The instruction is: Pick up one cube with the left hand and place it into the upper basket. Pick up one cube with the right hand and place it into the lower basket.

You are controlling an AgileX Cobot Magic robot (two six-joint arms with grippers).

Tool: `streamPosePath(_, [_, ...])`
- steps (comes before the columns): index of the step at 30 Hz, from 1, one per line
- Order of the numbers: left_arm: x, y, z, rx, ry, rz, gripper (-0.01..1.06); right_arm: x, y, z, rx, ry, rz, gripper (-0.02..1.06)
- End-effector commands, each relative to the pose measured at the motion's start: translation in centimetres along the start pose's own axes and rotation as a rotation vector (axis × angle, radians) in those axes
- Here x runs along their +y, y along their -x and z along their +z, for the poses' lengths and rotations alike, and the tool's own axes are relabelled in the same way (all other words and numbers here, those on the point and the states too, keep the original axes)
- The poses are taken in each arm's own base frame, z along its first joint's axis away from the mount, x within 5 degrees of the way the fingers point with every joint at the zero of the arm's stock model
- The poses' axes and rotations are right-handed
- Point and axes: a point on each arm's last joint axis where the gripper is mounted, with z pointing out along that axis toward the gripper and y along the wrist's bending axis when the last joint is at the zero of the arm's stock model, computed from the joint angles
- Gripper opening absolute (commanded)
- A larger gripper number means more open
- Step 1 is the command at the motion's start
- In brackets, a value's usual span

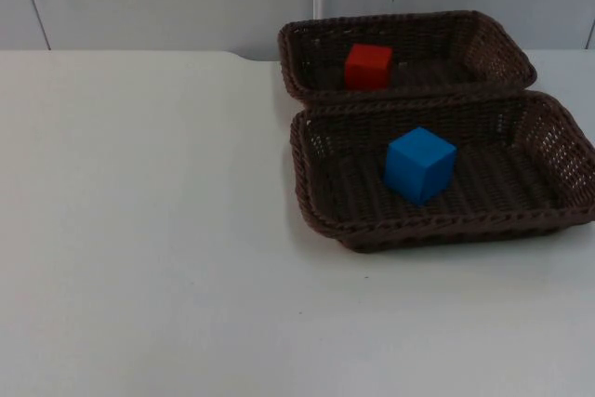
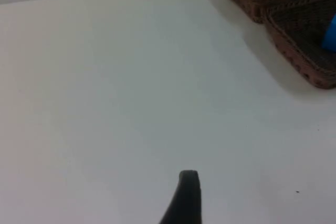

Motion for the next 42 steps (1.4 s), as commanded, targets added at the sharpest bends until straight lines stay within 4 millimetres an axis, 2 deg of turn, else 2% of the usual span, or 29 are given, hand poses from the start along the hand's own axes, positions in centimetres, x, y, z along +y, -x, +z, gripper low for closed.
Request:
streamPosePath(1, [0.0,-0.1,0.1,0.004,0.006,-0.009,0.74,0.1,-0.4,0.2,0.030,0.004,-0.004,0.85])
streamPosePath(13, [0.0,-0.1,0.1,0.004,0.006,-0.009,0.74,0.2,-2.8,2.4,0.148,0.012,-0.003,0.85])
streamPosePath(28, [0.0,-0.1,0.0,0.003,0.006,-0.009,0.74,0.2,-2.8,2.4,0.148,0.012,-0.003,0.85])
streamPosePath(31, [0.0,-0.1,0.0,0.003,0.006,-0.009,0.83,0.2,-2.8,2.4,0.148,0.012,-0.003,0.85])
streamPosePath(32, [0.0,-0.1,0.0,0.003,0.006,-0.009,0.83,0.2,-2.8,2.4,0.148,0.012,-0.003,0.85])
streamPosePath(35, [0.0,-0.1,0.0,0.003,0.006,-0.009,1.01,0.2,-2.8,2.4,0.148,0.012,-0.003,0.85])
streamPosePath(36, [0.0,-0.1,0.0,0.003,0.006,-0.009,1.01,0.2,-2.8,2.4,0.148,0.012,-0.003,0.85])
streamPosePath(37, [0.0,-0.1,0.0,0.003,0.006,-0.009,1.05,0.2,-2.8,2.4,0.149,0.012,-0.003,0.86])
streamPosePath(39, [0.0,-0.1,0.0,0.003,0.006,-0.009,1.05,0.2,-2.8,2.4,0.149,0.012,-0.003,0.90])
streamPosePath(41, [0.0,-0.1,0.0,0.003,0.006,-0.009,1.05,0.2,-2.8,2.4,0.149,0.012,-0.003,1.04])
streamPosePath(42, [0.0,-0.1,0.0,0.003,0.006,-0.009,1.05,0.2,-2.8,2.4,0.149,0.012,-0.003,1.04])
